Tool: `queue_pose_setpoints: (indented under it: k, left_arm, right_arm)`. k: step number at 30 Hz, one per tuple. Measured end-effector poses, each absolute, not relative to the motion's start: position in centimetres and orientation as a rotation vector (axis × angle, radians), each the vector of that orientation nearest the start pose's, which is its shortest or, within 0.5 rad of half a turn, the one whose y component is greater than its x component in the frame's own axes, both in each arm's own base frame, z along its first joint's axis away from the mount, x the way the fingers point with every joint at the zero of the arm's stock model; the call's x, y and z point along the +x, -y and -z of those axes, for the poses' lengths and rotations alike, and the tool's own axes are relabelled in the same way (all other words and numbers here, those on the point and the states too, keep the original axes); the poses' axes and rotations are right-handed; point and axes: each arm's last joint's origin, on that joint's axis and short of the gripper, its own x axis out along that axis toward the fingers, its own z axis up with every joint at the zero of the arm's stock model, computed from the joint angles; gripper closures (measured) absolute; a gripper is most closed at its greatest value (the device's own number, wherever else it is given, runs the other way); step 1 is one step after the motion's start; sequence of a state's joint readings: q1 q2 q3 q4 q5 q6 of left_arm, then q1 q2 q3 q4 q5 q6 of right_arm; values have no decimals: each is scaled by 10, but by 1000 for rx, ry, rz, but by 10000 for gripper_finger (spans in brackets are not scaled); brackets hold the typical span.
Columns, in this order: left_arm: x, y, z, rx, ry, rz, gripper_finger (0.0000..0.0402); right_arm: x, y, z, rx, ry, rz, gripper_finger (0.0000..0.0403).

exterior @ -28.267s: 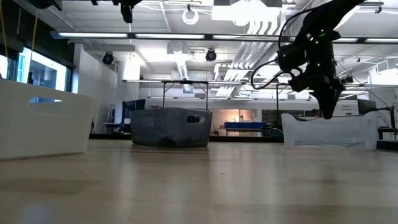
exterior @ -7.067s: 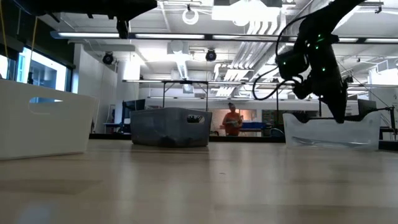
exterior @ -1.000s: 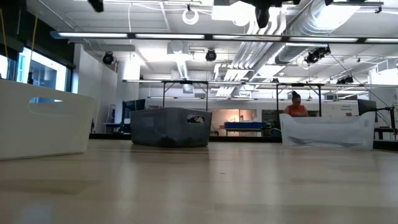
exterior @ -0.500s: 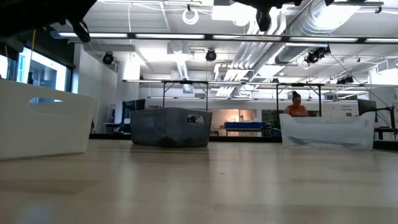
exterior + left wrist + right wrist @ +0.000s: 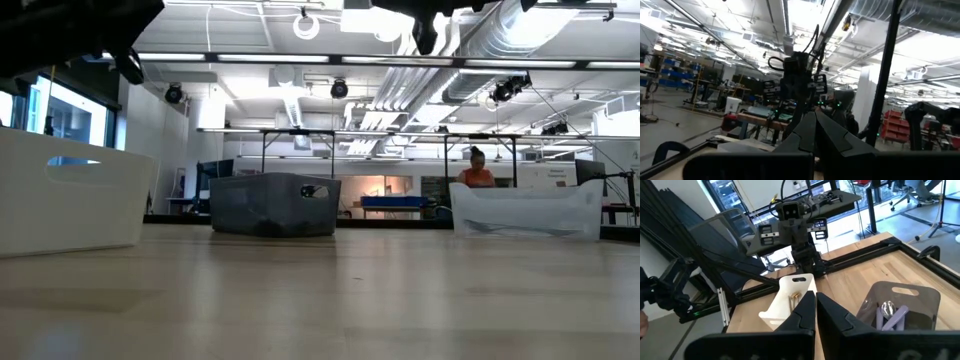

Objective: Sort silverware by color (type)
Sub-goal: Return to Home Position

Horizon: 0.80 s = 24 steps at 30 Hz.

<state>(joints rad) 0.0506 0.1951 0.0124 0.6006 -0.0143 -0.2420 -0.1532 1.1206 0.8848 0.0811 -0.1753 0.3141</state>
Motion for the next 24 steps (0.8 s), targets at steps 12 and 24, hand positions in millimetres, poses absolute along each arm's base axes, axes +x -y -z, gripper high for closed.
queue_pose_setpoints:
  k: [12,24]
  left_arm:
    - [105,-6,-199,-276,319,-18,401]
    - [108,-6,-183,-283,148,-42,401]
  right_arm:
    - [246,34,-329,378,-162,9,403]
    - [193,21,-313,393,-239,-9,403]
